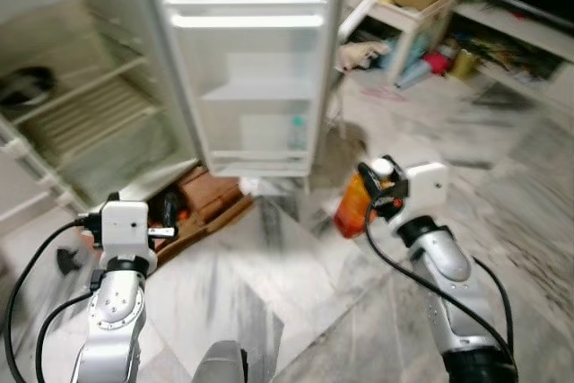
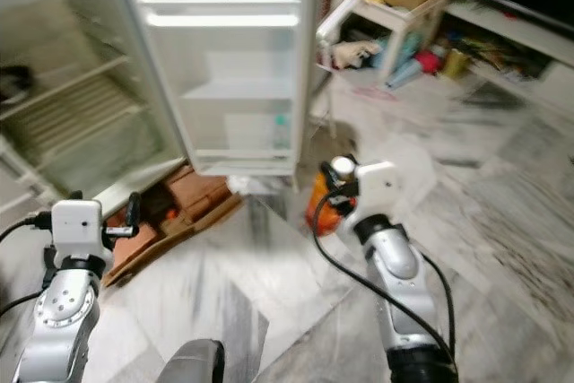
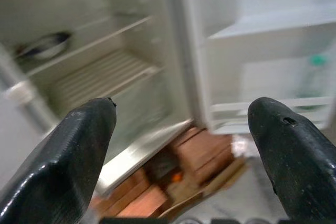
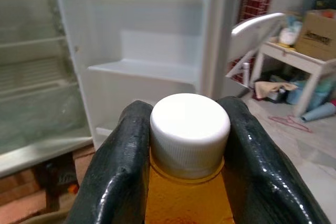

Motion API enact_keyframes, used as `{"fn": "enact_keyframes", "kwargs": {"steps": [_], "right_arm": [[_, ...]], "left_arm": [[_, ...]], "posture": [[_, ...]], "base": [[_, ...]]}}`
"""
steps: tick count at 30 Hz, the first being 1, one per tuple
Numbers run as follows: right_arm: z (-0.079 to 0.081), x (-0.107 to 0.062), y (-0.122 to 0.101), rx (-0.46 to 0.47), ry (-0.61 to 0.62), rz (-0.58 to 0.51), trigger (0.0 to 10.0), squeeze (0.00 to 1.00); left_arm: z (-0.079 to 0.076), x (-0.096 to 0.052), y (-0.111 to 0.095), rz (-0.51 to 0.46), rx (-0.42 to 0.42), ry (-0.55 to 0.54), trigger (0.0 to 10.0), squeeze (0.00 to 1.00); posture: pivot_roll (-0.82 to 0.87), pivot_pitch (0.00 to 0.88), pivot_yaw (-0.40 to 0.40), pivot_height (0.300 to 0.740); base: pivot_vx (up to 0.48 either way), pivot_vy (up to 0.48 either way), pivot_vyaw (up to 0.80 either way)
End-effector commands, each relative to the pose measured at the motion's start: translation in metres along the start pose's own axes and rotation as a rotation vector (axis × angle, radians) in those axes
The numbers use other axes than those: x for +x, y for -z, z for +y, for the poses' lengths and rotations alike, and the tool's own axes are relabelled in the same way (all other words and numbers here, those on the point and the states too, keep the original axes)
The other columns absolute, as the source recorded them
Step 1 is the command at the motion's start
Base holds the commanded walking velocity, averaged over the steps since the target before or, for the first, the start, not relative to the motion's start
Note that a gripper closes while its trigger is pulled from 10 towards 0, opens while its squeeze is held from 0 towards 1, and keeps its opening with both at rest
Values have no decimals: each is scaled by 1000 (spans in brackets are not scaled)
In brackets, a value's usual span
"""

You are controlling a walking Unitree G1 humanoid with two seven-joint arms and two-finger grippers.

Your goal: Restocking fridge

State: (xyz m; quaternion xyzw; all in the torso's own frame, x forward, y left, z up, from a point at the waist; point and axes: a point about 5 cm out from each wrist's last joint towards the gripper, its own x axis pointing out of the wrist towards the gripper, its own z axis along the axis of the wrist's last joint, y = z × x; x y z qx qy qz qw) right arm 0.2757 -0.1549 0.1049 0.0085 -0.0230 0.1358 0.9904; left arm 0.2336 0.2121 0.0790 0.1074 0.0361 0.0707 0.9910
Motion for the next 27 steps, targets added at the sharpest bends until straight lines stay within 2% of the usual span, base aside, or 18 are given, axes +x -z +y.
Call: {"fn": "enact_keyframes", "kwargs": {"steps": [1,8,13,15,19,21,24,27], "right_arm": [[8,6,-10,-5,-23,-61,10000,0],[8,11,-13,10,-18,-74,10000,0],[5,15,-16,17,6,-84,10000,0],[4,18,-12,-23,28,-43,10000,0],[11,18,-9,-43,-15,-32,10000,0],[14,18,-6,22,-9,-14,10000,0],[15,18,-5,25,20,-9,10000,0],[16,18,-7,6,0,-16,10000,0]], "left_arm": [[5,1,-1,-1,8,-15,10000,0],[4,7,-6,-15,-5,-18,10000,0],[1,7,-8,-22,11,-17,10000,0],[4,7,-7,-19,32,-53,10000,0],[7,8,-7,-16,42,-77,10000,0],[7,10,-8,-17,44,-77,10000,0],[6,13,-9,-19,44,-78,10000,0],[6,14,-11,-23,47,-91,10000,0]], "posture": [[114,62,-57,740],[113,69,-58,740],[112,76,-58,740],[111,76,-57,740],[109,78,-57,740],[107,79,-57,740],[106,81,-56,740],[103,84,-55,740]], "base": [[0,0,731],[0,0,671],[0,0,0],[0,0,0],[0,0,0],[0,0,0],[0,0,0],[0,-265,0]]}}
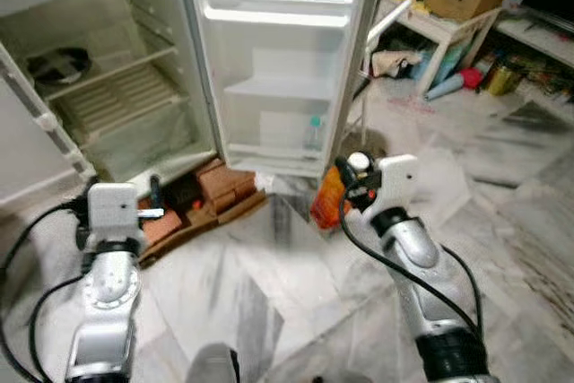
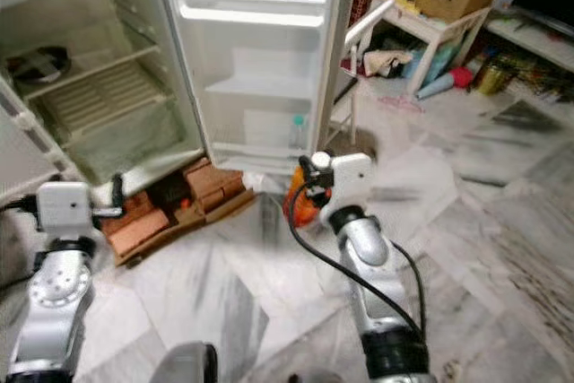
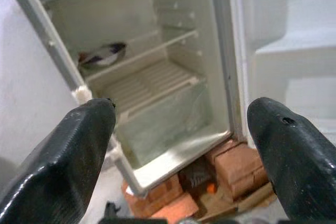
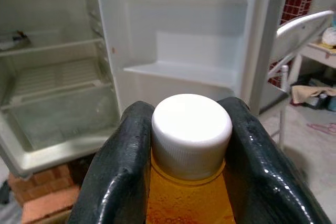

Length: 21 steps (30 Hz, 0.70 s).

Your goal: Restocking fridge

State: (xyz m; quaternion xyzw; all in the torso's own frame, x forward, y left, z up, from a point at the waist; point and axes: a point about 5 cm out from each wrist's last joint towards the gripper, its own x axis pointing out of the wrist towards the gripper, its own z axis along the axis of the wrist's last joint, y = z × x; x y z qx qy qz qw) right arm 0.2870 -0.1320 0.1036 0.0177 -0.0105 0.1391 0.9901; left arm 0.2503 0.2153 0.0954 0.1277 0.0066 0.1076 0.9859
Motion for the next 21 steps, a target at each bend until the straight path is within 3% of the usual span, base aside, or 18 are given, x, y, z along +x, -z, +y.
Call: {"fn": "enact_keyframes", "kwargs": {"steps": [1,18,21], "right_arm": [[-2,1,-11,-31,-10,-49,10000,0],[3,2,-15,-2,-55,-70,10000,0],[2,2,-15,10,-55,-73,10000,0]], "left_arm": [[2,-1,6,30,14,-11,10000,0],[3,-1,6,34,19,-30,10000,0],[4,0,6,30,4,-39,10000,0]], "posture": [[103,84,-55,740],[106,87,-56,740],[105,87,-56,740]], "base": [[0,-285,0],[0,-274,731],[0,0,583]]}}
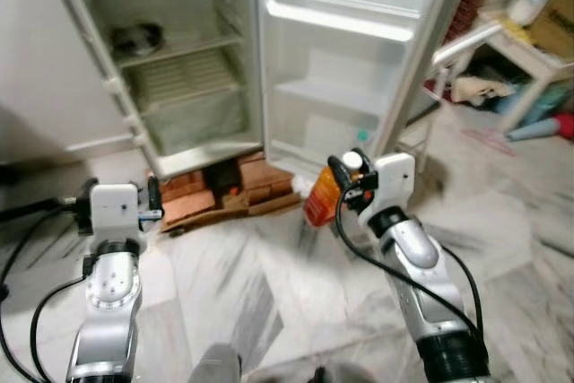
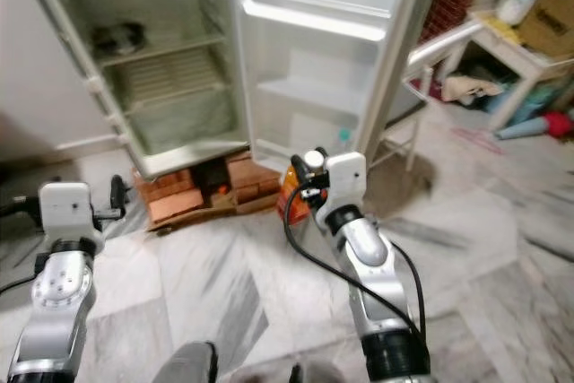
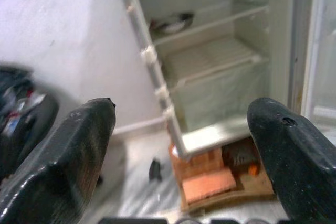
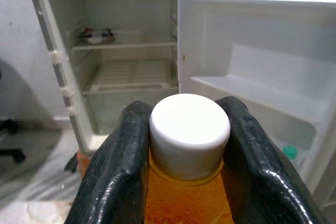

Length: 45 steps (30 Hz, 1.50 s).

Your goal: Restocking fridge

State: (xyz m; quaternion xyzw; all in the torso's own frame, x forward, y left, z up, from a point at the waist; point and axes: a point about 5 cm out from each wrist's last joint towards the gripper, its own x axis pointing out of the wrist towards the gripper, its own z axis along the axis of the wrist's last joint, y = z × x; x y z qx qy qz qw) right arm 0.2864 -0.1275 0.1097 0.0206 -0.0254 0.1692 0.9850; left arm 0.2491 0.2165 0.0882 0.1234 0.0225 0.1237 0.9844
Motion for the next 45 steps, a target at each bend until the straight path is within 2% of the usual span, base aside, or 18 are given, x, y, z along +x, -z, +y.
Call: {"fn": "enact_keyframes", "kwargs": {"steps": [1,9,18,45], "right_arm": [[-3,2,-9,6,7,-44,10000,0],[-2,2,-10,-13,11,-51,10000,0],[-2,2,-12,-47,8,-62,10000,0],[-8,4,-11,-75,44,-65,10000,0]], "left_arm": [[5,1,-1,-5,5,-11,10000,0],[4,1,0,0,-10,1,10000,0],[5,-1,1,5,-15,9,10000,0],[0,-2,3,8,-12,30,10000,0]], "posture": [[105,88,-57,740],[103,88,-52,740],[98,93,-49,740],[98,97,-56,740]], "base": [[0,0,0],[0,0,0],[317,0,0],[346,286,0]]}}
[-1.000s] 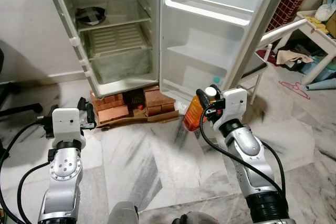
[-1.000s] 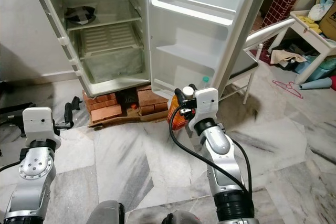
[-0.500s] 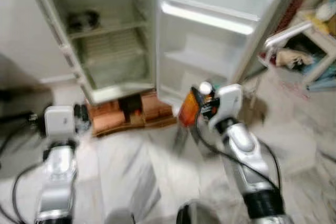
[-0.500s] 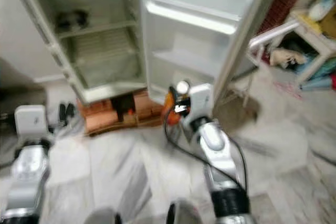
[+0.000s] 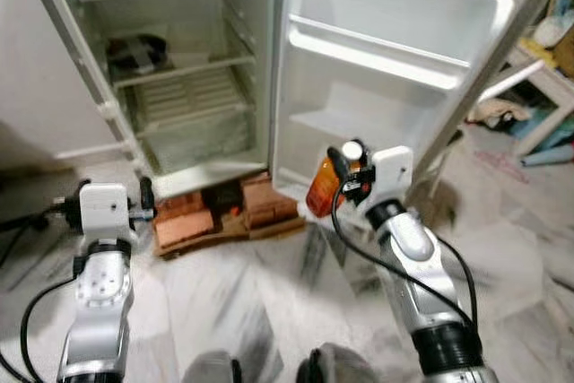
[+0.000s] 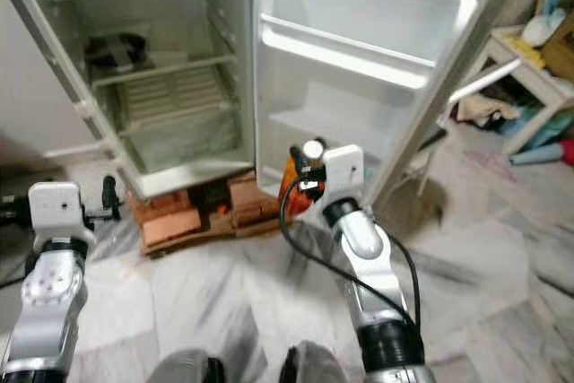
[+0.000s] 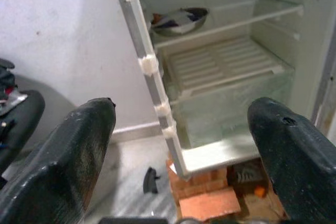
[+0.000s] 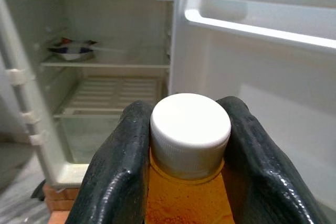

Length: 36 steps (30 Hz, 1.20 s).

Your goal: Restocking fridge

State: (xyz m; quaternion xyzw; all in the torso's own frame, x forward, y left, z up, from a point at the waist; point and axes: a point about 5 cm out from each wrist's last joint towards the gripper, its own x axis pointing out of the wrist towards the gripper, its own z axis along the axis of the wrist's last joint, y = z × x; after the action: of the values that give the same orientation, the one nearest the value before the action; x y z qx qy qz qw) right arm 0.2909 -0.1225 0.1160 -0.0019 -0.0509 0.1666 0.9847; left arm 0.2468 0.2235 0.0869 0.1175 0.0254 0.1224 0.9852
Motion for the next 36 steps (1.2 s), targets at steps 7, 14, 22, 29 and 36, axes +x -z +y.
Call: {"fn": "enact_keyframes", "kwargs": {"steps": [7,14,22,29,36], "right_arm": [[-14,-3,-5,-26,62,-23,10000,0],[-16,-2,-5,-32,79,-23,10000,0],[-19,-1,-3,-37,101,-16,10000,0],[-21,-1,-1,-32,111,-6,10000,0],[-22,-1,0,-34,111,3,10000,0]], "left_arm": [[-10,-2,-2,-13,4,63,10000,0],[-12,-2,-1,-5,3,75,10000,0],[-16,-4,2,19,-29,91,10000,0],[-16,-5,2,24,-49,90,10000,0],[-16,-6,2,26,-50,92,10000,0]], "posture": [[98,97,-55,740],[100,100,-55,740],[102,101,-58,740],[104,103,-62,740],[104,106,-64,740]], "base": [[411,0,0],[480,0,0],[316,0,0],[0,0,0],[0,0,0]]}}
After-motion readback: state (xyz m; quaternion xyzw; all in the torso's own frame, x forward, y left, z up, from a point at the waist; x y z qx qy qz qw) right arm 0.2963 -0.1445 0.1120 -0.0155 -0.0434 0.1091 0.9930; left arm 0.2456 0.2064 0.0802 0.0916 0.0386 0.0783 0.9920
